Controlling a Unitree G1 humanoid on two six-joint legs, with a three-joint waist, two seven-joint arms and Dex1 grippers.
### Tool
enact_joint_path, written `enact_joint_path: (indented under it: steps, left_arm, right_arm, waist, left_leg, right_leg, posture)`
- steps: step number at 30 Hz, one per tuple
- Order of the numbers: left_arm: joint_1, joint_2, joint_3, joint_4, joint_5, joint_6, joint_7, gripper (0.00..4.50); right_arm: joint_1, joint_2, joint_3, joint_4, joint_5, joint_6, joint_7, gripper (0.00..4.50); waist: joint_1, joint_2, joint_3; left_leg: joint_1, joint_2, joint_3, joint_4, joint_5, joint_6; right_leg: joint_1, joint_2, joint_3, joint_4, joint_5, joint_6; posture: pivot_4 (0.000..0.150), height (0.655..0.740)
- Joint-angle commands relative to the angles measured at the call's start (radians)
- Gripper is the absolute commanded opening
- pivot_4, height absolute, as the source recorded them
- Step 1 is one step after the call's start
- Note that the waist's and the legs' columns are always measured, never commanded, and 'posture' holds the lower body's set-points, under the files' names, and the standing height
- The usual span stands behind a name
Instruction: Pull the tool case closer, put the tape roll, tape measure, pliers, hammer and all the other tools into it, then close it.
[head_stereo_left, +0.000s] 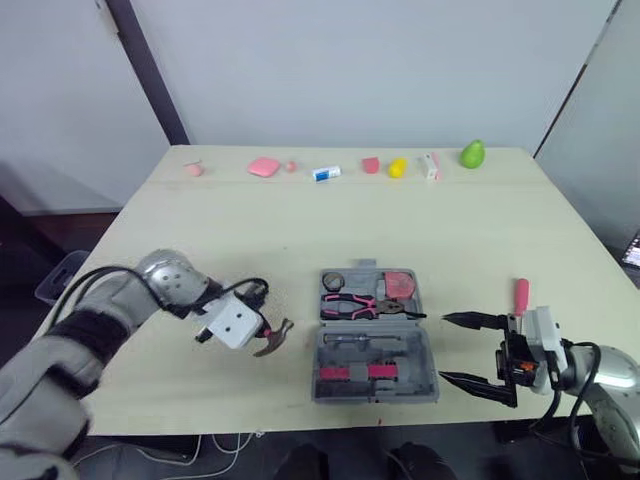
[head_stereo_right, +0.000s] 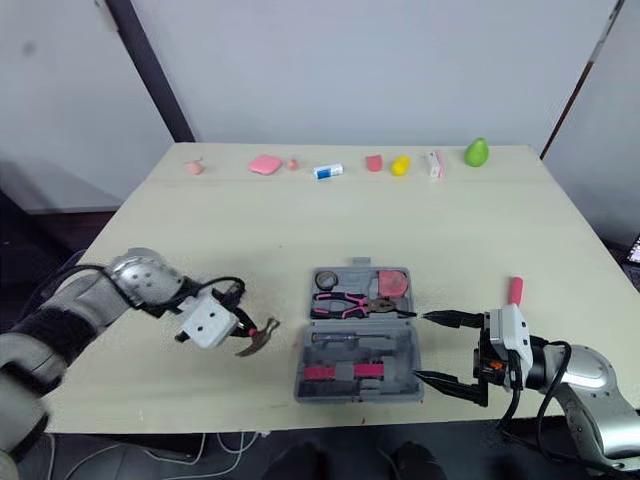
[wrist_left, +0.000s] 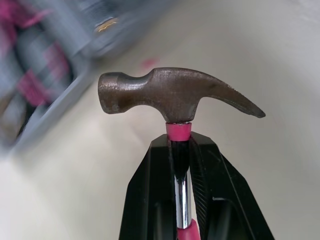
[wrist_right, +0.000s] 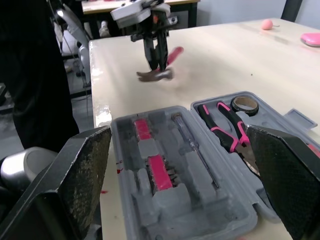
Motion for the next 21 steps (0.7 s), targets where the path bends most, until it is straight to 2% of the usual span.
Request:
enact_joint_path:
  steps: [1, 3, 6, 9, 12, 17, 21]
  left_arm:
    - [0.276, 0.177, 0.251, -0.433, -0.23, 0.656, 0.201, 0.07]
    - [0.385, 0.214, 0.33, -0.584, -0.356, 0.903, 0.281, 0.07]
    - [0.527, 0.196, 0.497, -0.798, -0.491, 1.246, 0.455, 0.07]
    - [0.577, 0.084, 0.667, -0.908, -0.669, 1.595, 0.673, 0.07]
    - [0.571, -0.044, 0.781, -0.962, -0.747, 1.834, 0.842, 0.07]
    - [0.526, -0.349, 0.989, -0.97, -0.756, 2.142, 1.169, 0.07]
    - [0.47, -0.552, 1.085, -0.988, -0.694, 2.278, 1.33, 0.07]
  right_arm:
    - [-0.016, 0.01, 0.001, 0.006, 0.007, -0.026, 0.017, 4.5]
    - [-0.027, 0.012, 0.005, 0.013, 0.007, -0.027, 0.021, 4.5]
    - [-0.035, 0.011, 0.009, 0.024, 0.008, -0.031, 0.03, 4.5]
    - [-0.044, 0.012, 0.01, 0.04, 0.006, -0.037, 0.037, 4.5]
    - [-0.052, 0.015, 0.015, 0.05, 0.001, -0.043, 0.041, 4.5]
    - [-0.052, 0.01, 0.011, 0.056, -0.004, -0.05, 0.048, 4.5]
    - [-0.055, 0.007, 0.007, 0.061, -0.006, -0.053, 0.048, 4.5]
  waist:
    - [-0.007, 0.0, 0.0]
    - [-0.012, 0.0, 0.0]
    - [-0.008, 0.001, 0.001]
    - [0.0, 0.001, 0.001]
    - [0.0, 0.0, 0.001]
    - [-0.007, -0.001, 0.001]
    - [-0.007, -0.002, 0.001]
  left_leg:
    - [0.0, 0.001, 0.001, 0.0, 0.0, 0.0]
    - [0.0, 0.004, 0.0, 0.0, 0.0, 0.0]
    - [0.001, 0.006, 0.001, 0.0, 0.0, 0.0]
    - [0.001, 0.005, 0.0, 0.0, 0.0, -0.001]
    - [0.002, 0.004, -0.001, 0.001, 0.0, -0.001]
    - [0.003, -0.001, -0.002, 0.001, 0.0, -0.001]
    - [0.004, -0.004, -0.006, 0.002, 0.0, -0.001]
  right_leg:
    - [0.0, 0.0, 0.0, 0.0, 0.0, 0.0]
    - [0.0, 0.0, -0.001, 0.001, 0.0, 0.0]
    - [0.0, 0.0, -0.001, 0.002, 0.0, 0.0]
    - [0.0, 0.0, -0.001, 0.002, 0.0, 0.0]
    - [0.0, 0.0, -0.001, 0.004, 0.0, 0.0]
    - [0.0, 0.001, -0.001, 0.006, 0.0, -0.001]
    - [0.0, -0.001, 0.0, 0.009, 0.0, 0.0]
  posture:
    - [0.15, 0.74]
    - [0.15, 0.74]
    - [0.15, 0.74]
    - [0.15, 0.74]
    - [0.15, 0.74]
    - [0.15, 0.74]
    - [0.15, 0.74]
